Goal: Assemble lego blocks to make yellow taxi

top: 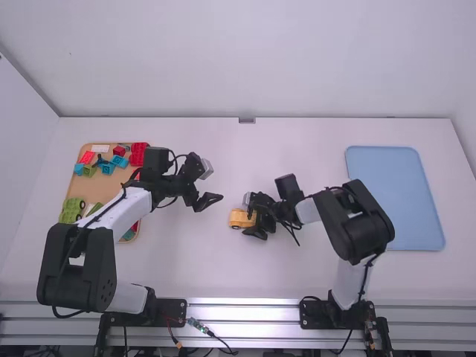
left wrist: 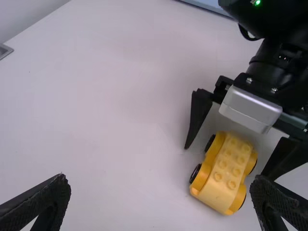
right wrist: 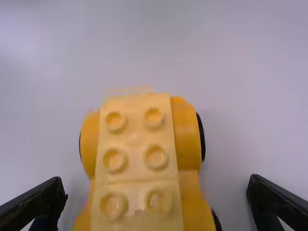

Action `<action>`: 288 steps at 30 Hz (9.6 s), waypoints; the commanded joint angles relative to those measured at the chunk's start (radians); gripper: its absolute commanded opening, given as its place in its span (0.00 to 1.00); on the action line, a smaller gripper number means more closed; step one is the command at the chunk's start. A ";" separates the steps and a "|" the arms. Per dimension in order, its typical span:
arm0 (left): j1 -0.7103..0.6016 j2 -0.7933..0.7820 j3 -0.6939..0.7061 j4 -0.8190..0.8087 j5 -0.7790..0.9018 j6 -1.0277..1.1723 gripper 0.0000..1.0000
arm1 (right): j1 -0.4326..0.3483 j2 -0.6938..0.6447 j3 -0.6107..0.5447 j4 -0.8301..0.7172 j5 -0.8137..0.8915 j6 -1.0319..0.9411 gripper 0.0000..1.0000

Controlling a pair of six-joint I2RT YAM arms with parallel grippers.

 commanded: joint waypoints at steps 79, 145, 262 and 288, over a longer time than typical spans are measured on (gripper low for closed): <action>0.913 -0.039 0.233 -0.514 -0.791 -1.665 0.99 | -0.006 -0.633 -0.013 -0.337 0.661 0.132 0.99; 1.054 0.448 0.517 -0.569 -0.584 -1.362 0.57 | -0.008 -0.632 -0.014 -0.340 0.654 0.132 0.99; 1.018 0.358 0.376 -0.423 -0.666 -1.129 0.02 | -0.007 -0.633 -0.014 -0.304 0.563 0.187 0.99; 0.117 -0.899 -0.250 -0.174 -0.559 -0.189 0.01 | -0.129 -0.576 0.161 -0.288 0.015 0.716 0.99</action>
